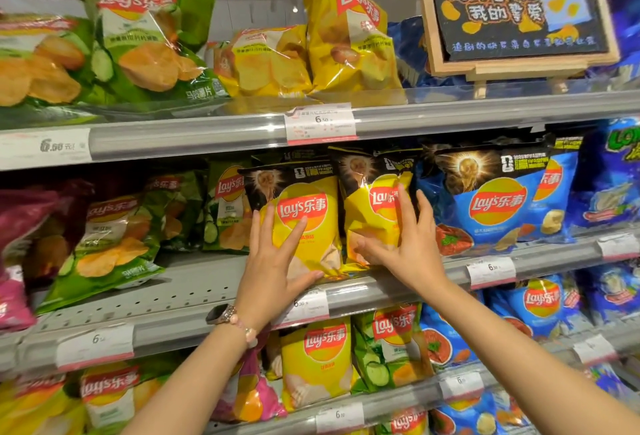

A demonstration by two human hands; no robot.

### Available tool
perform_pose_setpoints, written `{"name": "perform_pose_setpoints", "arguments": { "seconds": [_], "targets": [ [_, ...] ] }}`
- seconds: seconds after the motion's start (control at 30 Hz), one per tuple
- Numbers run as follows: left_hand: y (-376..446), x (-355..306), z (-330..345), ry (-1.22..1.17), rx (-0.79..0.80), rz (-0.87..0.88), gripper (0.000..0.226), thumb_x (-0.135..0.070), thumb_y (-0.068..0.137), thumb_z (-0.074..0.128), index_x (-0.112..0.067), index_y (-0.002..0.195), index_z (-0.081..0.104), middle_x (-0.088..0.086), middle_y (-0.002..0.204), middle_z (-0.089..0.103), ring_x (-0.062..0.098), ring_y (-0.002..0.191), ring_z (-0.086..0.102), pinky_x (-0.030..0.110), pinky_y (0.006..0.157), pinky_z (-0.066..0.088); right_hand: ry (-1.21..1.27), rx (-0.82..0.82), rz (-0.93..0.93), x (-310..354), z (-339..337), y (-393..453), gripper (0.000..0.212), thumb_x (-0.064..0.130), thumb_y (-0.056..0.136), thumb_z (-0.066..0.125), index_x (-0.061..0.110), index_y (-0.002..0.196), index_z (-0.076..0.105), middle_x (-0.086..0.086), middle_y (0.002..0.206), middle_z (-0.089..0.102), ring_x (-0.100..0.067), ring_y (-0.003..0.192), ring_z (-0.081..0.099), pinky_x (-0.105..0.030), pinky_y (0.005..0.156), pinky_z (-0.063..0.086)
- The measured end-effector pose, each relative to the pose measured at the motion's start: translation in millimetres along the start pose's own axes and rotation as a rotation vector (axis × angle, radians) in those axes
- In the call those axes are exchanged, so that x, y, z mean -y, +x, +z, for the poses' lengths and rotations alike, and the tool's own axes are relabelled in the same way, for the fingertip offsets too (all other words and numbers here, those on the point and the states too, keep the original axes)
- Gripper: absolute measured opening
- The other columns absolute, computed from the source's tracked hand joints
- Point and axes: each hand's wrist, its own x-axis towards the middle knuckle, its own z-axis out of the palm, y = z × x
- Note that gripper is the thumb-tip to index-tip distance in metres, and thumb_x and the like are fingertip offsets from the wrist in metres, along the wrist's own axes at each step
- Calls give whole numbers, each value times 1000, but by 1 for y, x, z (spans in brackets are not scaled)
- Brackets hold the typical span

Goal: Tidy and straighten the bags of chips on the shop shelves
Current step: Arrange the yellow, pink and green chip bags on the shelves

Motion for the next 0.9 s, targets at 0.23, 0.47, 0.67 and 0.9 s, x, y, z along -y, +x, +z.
{"name": "perform_pose_setpoints", "arguments": {
  "seconds": [0.23, 0.47, 0.67, 0.9],
  "targets": [
    [1, 1, 2, 19, -2, -8, 90, -61, 75, 66, -53, 143, 7, -10, 154, -26, 16, 142, -28, 40, 109, 9, 14, -37, -15, -2, 11, 0, 69, 49, 93, 48, 31, 151, 14, -13, 156, 13, -30, 143, 16, -45, 109, 27],
    [3, 1, 2, 24, 12, 2, 91, -59, 76, 67, -52, 142, 5, -9, 153, -25, 19, 142, -29, 41, 110, 7, -53, -13, 19, -2, 12, 2, 70, 43, 94, 50, 25, 152, 16, -18, 148, 25, -34, 136, 28, -46, 105, 35],
    [2, -2, -3, 22, 50, -11, 91, -64, 74, 64, -53, 142, 4, -12, 151, -26, 15, 140, -31, 40, 112, 5, 53, 22, 57, -1, 6, 1, 69, 46, 92, 51, 27, 151, 19, -13, 148, 24, -31, 137, 29, -40, 107, 32],
    [1, -8, -3, -27, -14, -42, 74, -66, 77, 49, -47, 143, 19, -2, 160, -10, 19, 144, -23, 40, 113, 5, 36, -31, 97, 5, 2, -3, 66, 36, 93, 55, 25, 150, 22, -14, 137, 36, -30, 124, 42, -40, 95, 41]
  ]
}}
